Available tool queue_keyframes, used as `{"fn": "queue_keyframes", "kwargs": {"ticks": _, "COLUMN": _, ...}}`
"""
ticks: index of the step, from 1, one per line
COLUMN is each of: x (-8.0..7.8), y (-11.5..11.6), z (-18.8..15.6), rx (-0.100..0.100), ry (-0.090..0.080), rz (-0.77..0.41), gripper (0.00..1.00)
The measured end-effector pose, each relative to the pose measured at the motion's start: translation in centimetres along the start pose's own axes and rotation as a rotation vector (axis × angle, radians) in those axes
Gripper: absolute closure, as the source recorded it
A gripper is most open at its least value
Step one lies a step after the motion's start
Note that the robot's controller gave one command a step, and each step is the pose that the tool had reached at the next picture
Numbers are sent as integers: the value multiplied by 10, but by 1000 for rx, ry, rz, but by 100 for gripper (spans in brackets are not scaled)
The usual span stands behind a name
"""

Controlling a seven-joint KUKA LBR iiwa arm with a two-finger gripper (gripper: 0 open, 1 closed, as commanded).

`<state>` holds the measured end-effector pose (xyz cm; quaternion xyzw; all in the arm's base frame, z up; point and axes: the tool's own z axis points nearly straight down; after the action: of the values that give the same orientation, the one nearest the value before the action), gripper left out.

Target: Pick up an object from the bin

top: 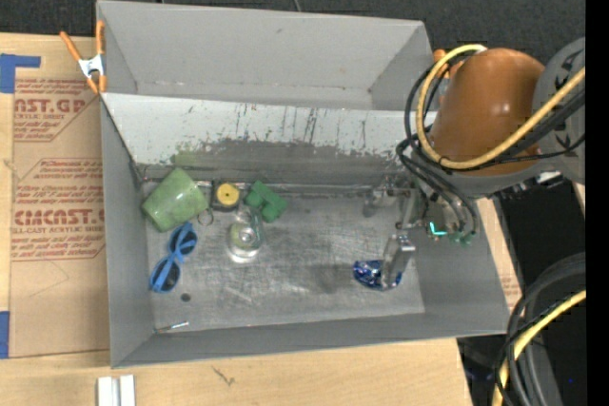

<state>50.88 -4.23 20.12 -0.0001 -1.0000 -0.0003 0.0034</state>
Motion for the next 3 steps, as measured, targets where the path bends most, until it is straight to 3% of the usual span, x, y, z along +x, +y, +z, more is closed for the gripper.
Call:
{"fn": "queue_keyframes", "kwargs": {"ticks": 1, "x": 31, "y": -23, "z": 45, "rx": 0, "ry": -1, "rz": 9, "gripper": 0}}
{"fn": "queue_keyframes", "kwargs": {"ticks": 2, "x": 24, "y": -31, "z": 103, "rx": -1, "ry": -3, "rz": 224, "gripper": 0}}
{"fn": "queue_keyframes", "kwargs": {"ticks": 3, "x": 23, "y": 2, "z": 92, "rx": -1, "ry": -7, "rz": 120, "gripper": 0}}
